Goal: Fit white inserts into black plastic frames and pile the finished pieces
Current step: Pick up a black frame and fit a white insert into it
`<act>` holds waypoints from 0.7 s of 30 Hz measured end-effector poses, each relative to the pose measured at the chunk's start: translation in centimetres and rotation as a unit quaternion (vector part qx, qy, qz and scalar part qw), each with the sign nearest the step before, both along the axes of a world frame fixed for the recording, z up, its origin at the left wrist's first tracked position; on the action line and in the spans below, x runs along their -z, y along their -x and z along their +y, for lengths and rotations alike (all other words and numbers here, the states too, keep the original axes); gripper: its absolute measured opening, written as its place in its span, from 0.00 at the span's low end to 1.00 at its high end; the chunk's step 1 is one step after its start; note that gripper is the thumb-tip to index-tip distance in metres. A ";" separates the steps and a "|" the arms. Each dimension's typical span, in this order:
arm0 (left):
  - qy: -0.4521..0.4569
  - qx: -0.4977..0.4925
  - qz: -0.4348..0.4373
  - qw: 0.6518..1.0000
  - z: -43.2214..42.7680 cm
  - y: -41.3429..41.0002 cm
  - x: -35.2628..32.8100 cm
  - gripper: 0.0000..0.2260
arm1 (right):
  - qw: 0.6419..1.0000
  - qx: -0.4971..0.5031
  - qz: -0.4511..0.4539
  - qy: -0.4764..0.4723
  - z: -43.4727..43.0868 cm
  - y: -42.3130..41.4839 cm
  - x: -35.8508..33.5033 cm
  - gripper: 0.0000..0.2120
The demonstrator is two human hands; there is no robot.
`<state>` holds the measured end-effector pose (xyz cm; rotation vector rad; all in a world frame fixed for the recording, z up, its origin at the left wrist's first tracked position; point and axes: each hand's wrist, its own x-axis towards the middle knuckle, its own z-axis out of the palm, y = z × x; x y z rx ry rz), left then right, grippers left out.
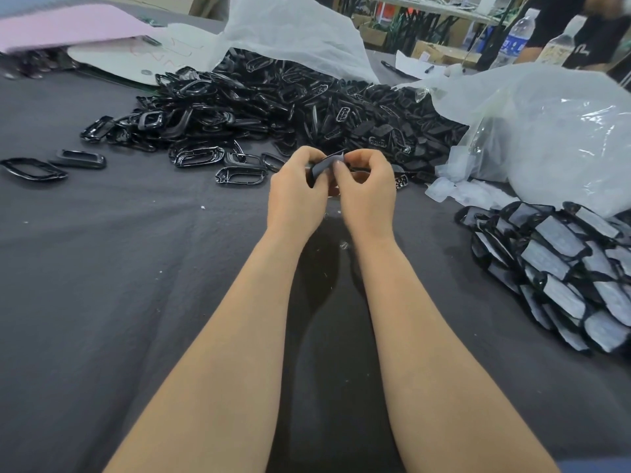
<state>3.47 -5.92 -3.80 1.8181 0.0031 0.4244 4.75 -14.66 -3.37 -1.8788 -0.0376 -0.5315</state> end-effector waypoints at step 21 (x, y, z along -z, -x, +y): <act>-0.013 -0.015 -0.042 0.999 0.0 -0.2 0.3 0.09 | 0.998 -0.010 -0.005 -0.059 -0.2 -0.2 0.0 0.03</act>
